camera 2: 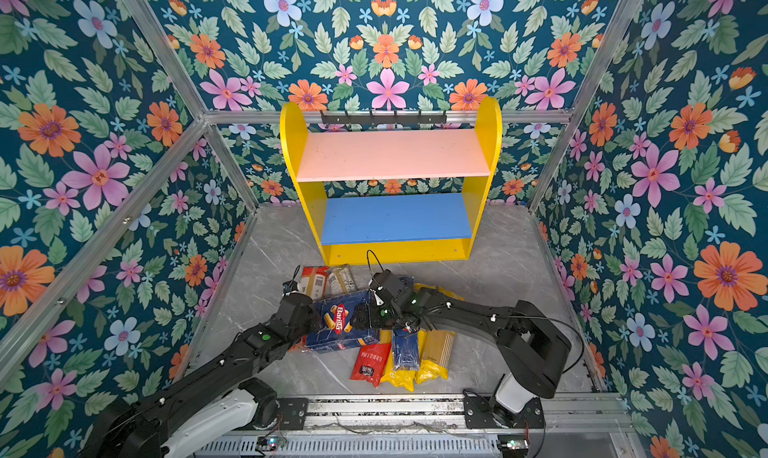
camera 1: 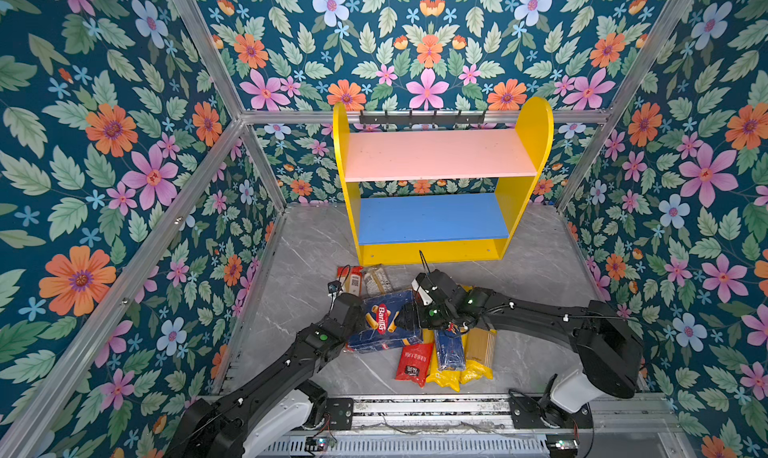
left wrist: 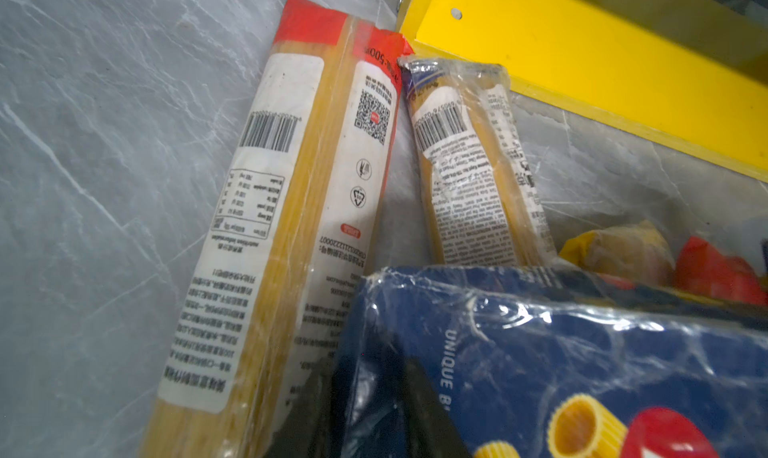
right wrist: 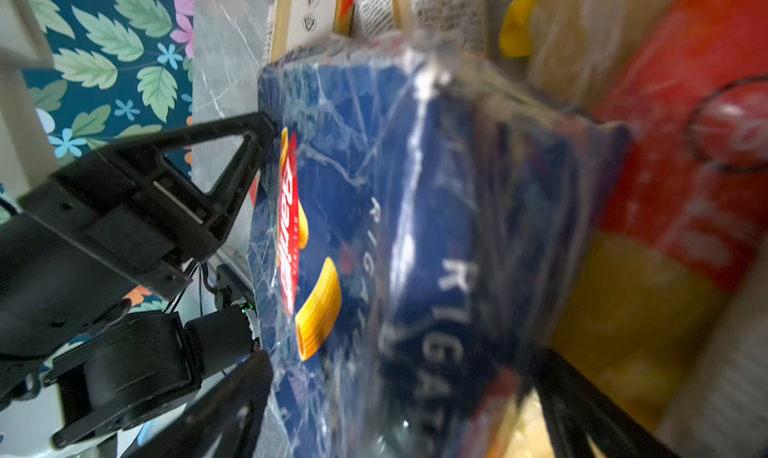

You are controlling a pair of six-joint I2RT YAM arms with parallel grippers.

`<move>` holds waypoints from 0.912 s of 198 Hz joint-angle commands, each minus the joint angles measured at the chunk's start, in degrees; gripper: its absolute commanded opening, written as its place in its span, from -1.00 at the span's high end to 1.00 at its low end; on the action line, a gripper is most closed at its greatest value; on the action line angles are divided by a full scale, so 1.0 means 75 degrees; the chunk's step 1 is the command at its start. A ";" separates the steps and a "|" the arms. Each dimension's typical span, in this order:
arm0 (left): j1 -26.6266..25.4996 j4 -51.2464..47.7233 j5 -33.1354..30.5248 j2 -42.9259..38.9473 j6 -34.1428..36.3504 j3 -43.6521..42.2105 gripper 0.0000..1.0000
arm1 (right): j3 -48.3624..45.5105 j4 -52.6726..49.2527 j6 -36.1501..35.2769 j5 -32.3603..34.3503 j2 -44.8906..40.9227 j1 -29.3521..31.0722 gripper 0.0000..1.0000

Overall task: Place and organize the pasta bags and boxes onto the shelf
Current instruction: 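Grasp the blue Rigatoni box with the right gripper and lift it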

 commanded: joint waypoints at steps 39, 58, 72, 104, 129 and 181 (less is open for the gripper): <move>0.0002 -0.0523 0.0293 0.0100 -0.0007 -0.0182 0.41 | 0.0121 0.1037 0.0066 -0.1224 0.0623 -0.0008 -0.98; 0.0002 -0.0480 0.0363 -0.0002 -0.0038 -0.0239 0.41 | 0.0161 0.1244 0.0059 -0.1358 0.0713 -0.0013 -0.98; 0.0002 -0.0459 0.0443 -0.0049 -0.0036 -0.0264 0.40 | 0.0220 0.1342 0.0048 -0.1404 0.0813 -0.0008 -0.98; -0.0004 -0.0372 0.0562 -0.0068 -0.0038 -0.0299 0.40 | 0.0337 0.1787 0.0192 -0.1670 0.0989 -0.0014 -0.92; 0.0002 -0.0369 0.0579 -0.0076 -0.0039 -0.0288 0.39 | 0.0379 0.1978 0.0322 -0.1899 0.1054 -0.0057 -0.66; 0.0000 -0.1107 0.0218 -0.0613 -0.0050 0.0157 -0.28 | -0.0358 0.3136 0.1044 -0.2417 0.0745 -0.0479 -0.18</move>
